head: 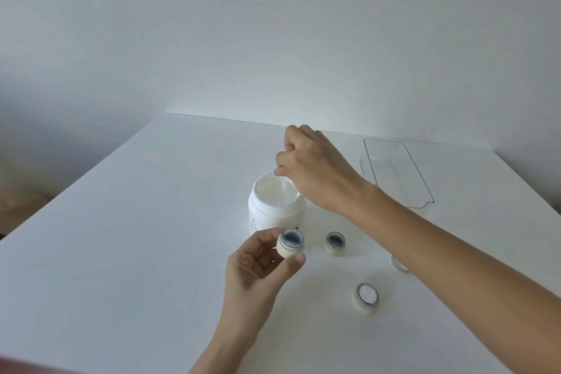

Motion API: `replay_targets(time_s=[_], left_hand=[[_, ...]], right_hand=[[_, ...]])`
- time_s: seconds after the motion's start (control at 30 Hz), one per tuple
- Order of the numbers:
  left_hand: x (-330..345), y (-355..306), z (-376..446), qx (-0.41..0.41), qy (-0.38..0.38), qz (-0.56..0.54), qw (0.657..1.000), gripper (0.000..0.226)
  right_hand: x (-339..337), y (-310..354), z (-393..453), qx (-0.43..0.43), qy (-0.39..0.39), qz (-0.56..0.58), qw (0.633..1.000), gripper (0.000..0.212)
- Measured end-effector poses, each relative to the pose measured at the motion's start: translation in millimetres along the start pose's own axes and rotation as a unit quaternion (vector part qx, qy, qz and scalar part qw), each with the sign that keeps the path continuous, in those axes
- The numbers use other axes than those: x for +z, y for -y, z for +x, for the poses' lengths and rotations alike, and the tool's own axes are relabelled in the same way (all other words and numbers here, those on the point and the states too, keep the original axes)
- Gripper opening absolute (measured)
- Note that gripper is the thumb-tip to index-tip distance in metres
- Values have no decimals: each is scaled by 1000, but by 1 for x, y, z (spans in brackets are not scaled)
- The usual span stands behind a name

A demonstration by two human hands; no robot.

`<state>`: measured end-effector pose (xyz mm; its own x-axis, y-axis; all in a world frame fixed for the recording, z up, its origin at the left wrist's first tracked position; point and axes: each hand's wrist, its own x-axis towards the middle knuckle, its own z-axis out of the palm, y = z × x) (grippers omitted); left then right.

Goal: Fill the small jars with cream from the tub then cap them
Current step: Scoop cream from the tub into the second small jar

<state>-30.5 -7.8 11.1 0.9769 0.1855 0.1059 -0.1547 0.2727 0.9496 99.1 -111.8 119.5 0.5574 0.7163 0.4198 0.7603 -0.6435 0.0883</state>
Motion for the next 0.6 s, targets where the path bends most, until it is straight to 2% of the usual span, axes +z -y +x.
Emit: replay_targets(time_s=[0.1,0.17,0.27,0.4,0.6], left_hand=[[-1,1,0,0,-1,-7,1000,30],[0,1,1,0,-2,-12,1000,29],[0,1,2,-2,-6,-21,1000,29],[-1,0,1,2,-11,-30,999,29],[-2,-1,1,10,-22,-43,999,29]], right_hand=[[6,-2,8,-10,56,-62,996,28],[8,-3,10,11,90,-59,994,28],[9,-6,11,78,131,17,988,27],[5,-12,9,174,128,115,970,33],[-2,-25,2,315,106,242,912,38]])
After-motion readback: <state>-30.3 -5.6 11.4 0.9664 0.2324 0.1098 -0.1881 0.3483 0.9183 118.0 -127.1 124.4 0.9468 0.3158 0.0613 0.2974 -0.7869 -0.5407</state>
